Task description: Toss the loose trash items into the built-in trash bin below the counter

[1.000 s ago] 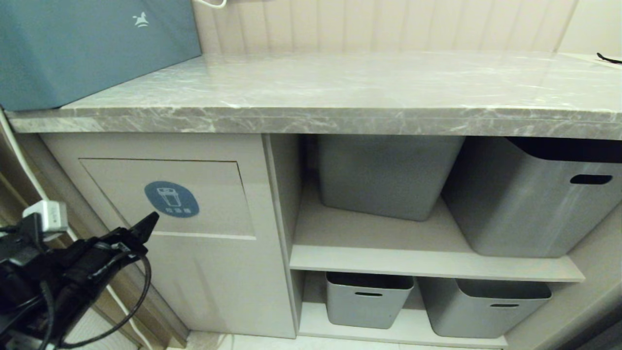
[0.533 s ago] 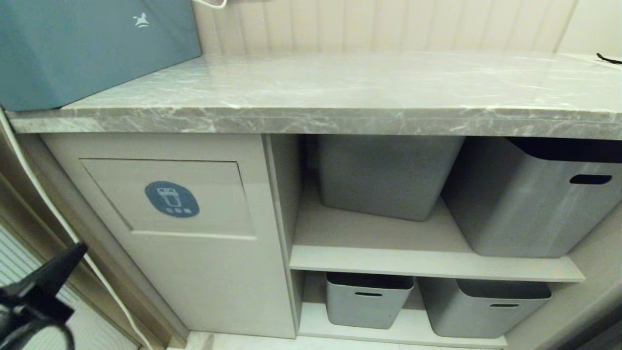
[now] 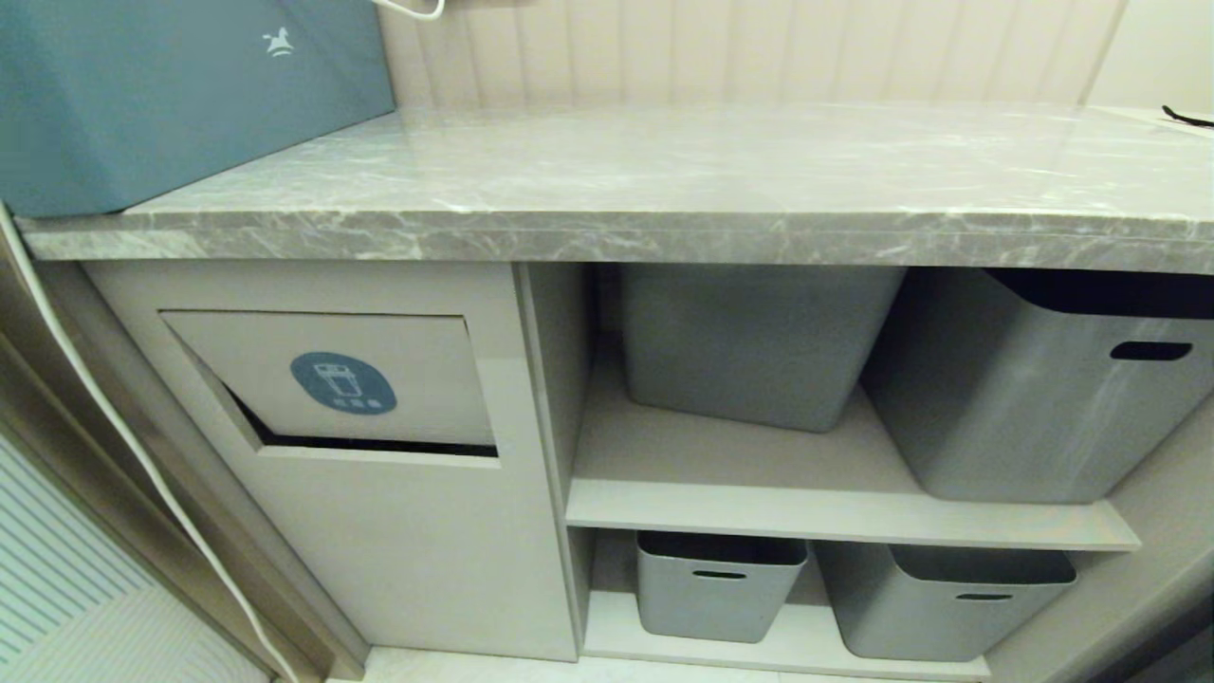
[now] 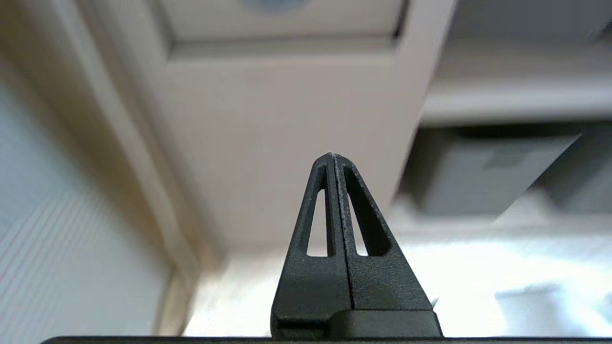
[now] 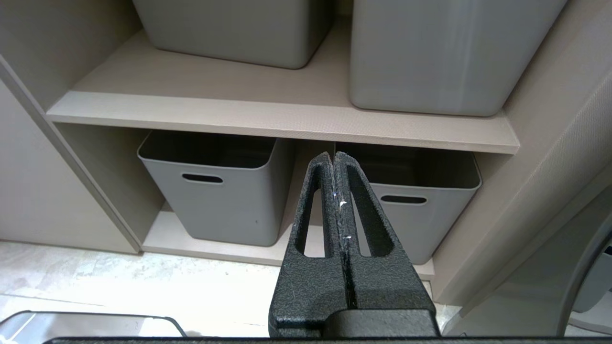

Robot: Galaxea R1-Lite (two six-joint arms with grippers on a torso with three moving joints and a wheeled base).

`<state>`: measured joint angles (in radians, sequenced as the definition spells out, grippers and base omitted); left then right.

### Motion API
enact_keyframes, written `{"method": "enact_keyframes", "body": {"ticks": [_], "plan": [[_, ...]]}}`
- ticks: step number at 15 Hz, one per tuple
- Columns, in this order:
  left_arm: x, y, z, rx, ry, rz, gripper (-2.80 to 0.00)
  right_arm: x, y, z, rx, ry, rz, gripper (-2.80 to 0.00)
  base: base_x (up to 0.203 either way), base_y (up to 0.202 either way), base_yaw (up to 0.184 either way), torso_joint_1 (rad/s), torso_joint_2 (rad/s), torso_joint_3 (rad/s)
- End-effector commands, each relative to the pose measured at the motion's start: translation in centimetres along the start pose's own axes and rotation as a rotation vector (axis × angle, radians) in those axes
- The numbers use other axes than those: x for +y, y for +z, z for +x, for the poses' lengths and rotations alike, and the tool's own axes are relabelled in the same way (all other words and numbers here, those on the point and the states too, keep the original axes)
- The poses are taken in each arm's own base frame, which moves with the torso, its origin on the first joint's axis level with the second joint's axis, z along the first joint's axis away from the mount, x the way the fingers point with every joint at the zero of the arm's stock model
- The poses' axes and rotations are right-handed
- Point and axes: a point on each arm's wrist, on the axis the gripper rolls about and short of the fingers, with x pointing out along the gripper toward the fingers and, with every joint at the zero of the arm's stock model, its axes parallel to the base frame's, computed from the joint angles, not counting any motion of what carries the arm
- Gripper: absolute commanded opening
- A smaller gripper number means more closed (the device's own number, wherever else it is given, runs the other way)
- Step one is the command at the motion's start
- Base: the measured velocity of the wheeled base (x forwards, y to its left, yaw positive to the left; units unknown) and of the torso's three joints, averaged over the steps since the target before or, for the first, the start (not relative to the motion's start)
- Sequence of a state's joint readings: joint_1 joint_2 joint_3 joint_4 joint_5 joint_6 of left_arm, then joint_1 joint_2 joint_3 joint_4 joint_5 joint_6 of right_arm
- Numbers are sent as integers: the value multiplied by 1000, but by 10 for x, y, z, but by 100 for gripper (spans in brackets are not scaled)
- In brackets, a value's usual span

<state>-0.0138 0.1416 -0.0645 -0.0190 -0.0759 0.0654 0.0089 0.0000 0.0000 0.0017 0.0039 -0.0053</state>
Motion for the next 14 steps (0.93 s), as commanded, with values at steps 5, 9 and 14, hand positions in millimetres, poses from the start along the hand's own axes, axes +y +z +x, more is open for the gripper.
{"method": "enact_keyframes", "body": {"ticks": [5, 9, 14], "plan": [[-1, -23, -7, -56, 76, 34, -280, 0, 0, 0, -2, 1, 1, -280, 0, 0, 0, 0, 0, 0], [-1, -23, -7, -58, 89, -17, -280, 0, 0, 0, -2, 1, 1, -280, 0, 0, 0, 0, 0, 0], [-1, -23, -7, -58, 94, -25, -280, 0, 0, 0, -2, -1, 2, -280, 0, 0, 0, 0, 0, 0]]}}
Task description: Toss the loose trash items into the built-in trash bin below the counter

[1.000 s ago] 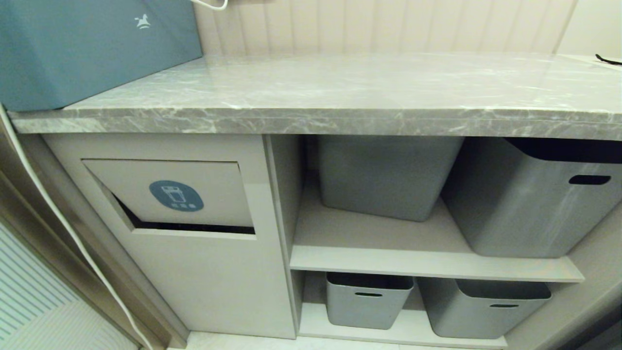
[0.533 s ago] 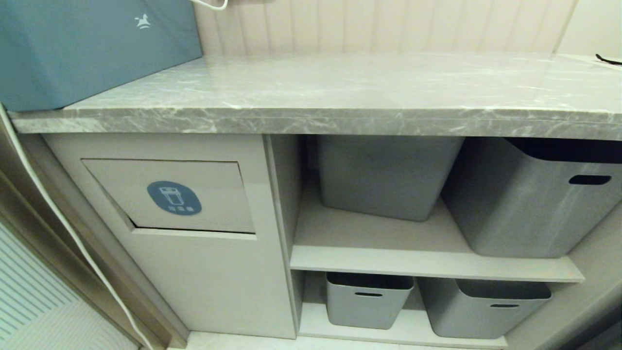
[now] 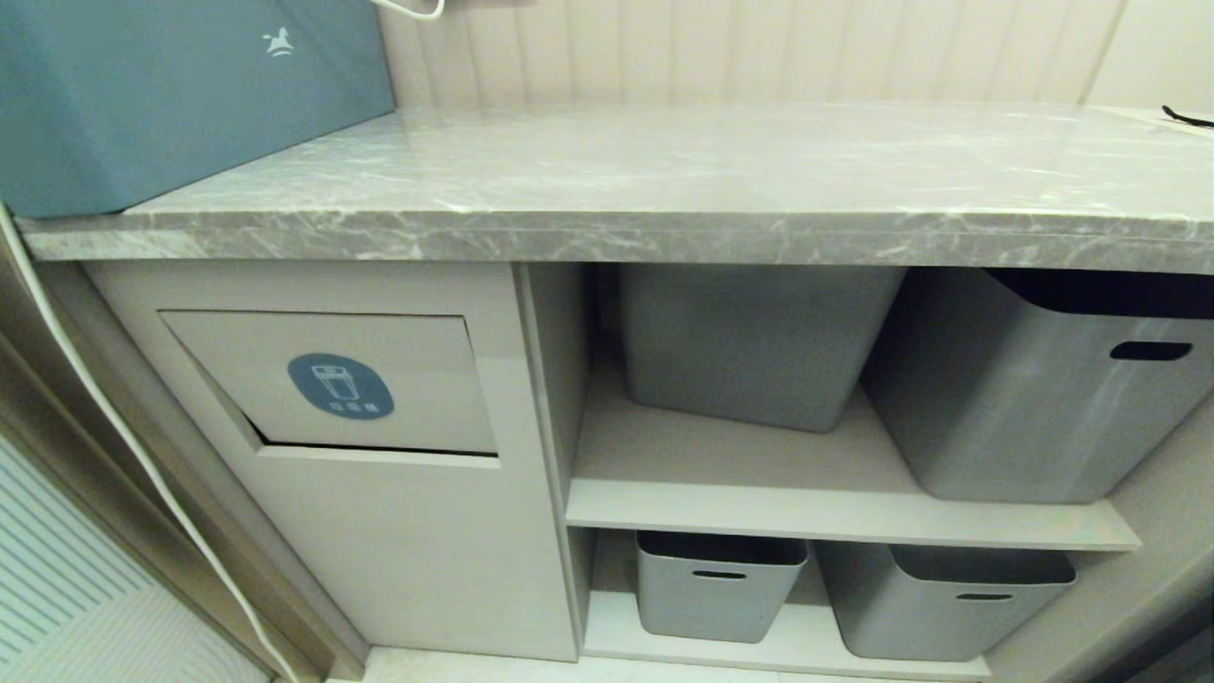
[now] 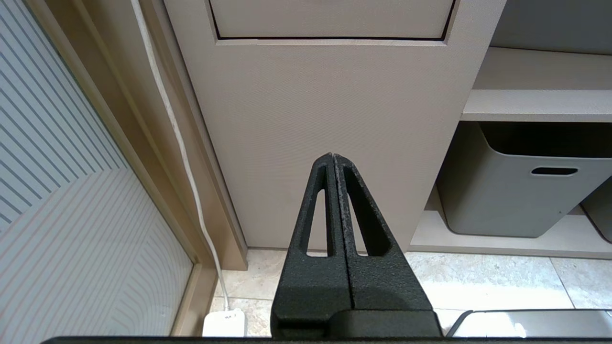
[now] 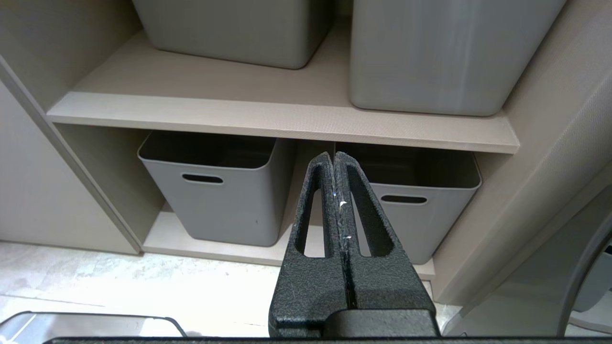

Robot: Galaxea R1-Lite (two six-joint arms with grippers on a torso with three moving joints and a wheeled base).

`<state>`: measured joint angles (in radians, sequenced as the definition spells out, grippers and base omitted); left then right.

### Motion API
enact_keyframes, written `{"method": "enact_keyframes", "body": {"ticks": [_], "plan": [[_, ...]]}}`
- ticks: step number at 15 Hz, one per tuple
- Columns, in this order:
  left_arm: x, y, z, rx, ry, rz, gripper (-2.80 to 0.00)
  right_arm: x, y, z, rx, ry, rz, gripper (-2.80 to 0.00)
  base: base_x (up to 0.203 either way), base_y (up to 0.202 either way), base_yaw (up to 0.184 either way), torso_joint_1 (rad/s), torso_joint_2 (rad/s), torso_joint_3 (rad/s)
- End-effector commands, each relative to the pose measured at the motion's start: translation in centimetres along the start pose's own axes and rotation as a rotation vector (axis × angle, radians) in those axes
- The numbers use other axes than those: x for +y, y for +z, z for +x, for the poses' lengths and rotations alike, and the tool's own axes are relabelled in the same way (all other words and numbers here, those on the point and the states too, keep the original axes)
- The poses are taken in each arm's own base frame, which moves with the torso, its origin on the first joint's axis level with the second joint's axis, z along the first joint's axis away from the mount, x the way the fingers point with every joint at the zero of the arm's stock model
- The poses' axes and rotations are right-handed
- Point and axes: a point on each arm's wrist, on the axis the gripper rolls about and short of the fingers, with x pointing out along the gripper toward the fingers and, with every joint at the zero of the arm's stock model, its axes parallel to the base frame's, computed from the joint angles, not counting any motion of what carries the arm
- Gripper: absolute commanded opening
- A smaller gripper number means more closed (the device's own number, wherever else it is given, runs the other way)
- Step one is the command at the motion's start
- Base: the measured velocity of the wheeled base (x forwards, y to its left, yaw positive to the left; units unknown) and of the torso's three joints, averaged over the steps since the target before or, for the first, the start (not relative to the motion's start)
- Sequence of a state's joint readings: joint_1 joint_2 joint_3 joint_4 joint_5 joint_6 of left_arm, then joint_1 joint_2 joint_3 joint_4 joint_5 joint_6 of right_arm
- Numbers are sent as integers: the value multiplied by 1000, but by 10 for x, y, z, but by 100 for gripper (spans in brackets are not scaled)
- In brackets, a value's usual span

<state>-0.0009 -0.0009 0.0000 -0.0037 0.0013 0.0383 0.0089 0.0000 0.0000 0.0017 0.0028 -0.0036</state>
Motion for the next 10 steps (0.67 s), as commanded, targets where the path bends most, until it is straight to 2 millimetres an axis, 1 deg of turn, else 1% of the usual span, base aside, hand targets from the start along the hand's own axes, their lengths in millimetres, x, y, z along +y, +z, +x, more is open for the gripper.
{"method": "enact_keyframes", "body": {"ticks": [1, 10], "plan": [[0, 0, 0, 0, 1, 0, -280, 0, 0, 0, -2, 1, 1, -280, 0, 0, 0, 0, 0, 0], [0, 0, 0, 0, 1, 0, -280, 0, 0, 0, -2, 1, -1, -280, 0, 0, 0, 0, 0, 0]]}}
